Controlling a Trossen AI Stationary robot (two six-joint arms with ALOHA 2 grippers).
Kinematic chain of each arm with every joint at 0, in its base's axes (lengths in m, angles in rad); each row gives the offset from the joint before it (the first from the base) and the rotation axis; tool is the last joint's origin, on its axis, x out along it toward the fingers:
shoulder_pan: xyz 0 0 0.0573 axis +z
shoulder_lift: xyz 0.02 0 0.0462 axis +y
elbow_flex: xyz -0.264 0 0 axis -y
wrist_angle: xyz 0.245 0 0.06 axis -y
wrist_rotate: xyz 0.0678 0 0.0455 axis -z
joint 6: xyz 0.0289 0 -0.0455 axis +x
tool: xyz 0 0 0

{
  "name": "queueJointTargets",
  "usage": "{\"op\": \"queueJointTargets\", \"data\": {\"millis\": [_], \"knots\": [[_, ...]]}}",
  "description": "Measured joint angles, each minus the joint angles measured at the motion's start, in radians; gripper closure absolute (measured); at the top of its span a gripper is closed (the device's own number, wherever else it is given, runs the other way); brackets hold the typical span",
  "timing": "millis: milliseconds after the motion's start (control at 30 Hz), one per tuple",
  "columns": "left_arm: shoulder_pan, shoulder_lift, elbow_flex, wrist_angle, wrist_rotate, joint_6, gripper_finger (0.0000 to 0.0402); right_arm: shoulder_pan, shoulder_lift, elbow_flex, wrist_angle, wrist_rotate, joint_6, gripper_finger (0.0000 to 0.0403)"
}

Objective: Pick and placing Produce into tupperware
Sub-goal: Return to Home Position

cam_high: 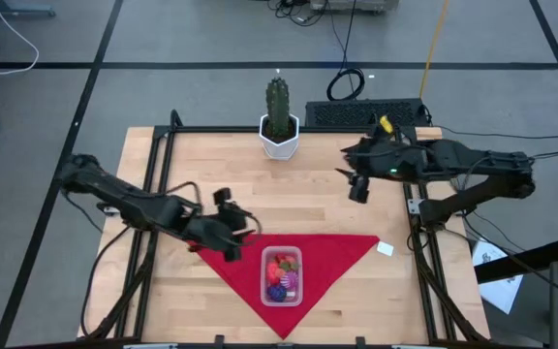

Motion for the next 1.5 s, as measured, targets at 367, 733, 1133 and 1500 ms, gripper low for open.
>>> {"op": "queueJointTargets", "data": {"millis": [367, 733, 1133, 1500], "knots": [[-0.073, -0.374, -0.532, 0.418, 0.006, -0.102, 0.0190, 0.096, -0.397, -0.461, 0.230, -0.014, 0.125, 0.0183], [-0.064, -0.429, -0.797, 0.793, 0.002, -0.049, 0.0190, 0.148, -0.638, -0.957, 0.715, -0.105, 0.199, 0.0183], [0.110, -0.429, -0.999, 1.129, 0.124, 0.031, 0.0190, 0.048, -0.835, -1.119, 0.805, -0.099, 0.162, 0.0183], [0.201, -0.448, -1.079, 1.239, 0.229, 0.061, 0.0190, 0.037, -1.126, -1.187, 0.736, -0.102, 0.146, 0.0183]]}}
